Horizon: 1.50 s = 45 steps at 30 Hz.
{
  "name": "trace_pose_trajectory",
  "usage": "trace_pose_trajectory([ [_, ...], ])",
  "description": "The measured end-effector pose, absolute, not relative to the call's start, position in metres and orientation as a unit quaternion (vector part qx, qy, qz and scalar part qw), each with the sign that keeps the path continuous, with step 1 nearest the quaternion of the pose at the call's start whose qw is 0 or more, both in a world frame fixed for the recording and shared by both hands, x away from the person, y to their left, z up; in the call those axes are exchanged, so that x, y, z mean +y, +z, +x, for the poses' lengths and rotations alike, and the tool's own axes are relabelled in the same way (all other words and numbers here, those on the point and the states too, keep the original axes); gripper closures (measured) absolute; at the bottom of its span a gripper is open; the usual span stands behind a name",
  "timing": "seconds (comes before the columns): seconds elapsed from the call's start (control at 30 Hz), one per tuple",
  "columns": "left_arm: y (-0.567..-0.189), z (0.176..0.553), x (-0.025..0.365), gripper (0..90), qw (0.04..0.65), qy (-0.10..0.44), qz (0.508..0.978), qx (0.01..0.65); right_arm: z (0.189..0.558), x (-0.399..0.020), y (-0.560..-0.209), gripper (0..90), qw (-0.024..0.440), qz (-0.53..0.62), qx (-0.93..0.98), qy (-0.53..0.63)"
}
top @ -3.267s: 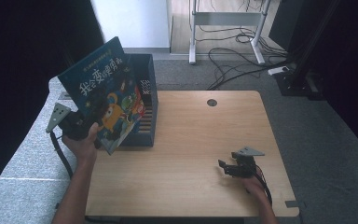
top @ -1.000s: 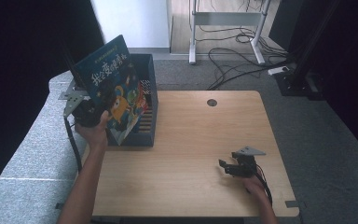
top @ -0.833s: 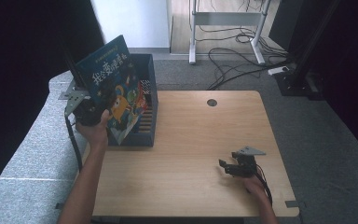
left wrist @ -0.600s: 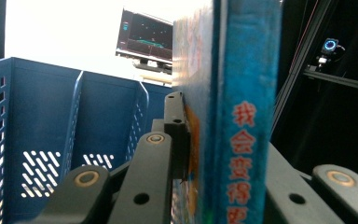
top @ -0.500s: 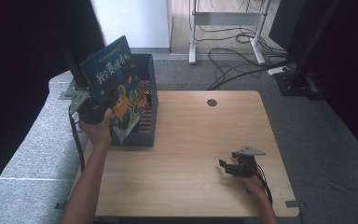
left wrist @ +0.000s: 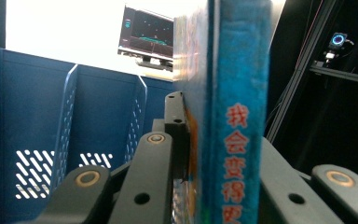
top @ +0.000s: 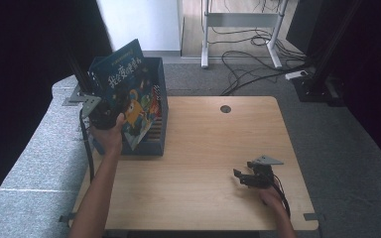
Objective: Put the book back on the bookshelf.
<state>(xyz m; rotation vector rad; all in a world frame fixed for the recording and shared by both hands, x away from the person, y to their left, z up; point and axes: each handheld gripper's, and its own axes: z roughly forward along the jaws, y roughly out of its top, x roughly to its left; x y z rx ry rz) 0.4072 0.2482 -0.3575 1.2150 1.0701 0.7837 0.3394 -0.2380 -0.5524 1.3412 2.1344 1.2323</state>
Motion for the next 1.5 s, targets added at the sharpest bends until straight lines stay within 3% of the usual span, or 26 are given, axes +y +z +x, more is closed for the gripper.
trace_pose_trajectory([
  [1.5, -0.377, 0.449, 0.220, 81.9, 0.590, 0.371, 0.541, 0.471, 0.338, -0.236, -0.552, 26.1, 0.175, 0.469, 0.755, 0.424],
])
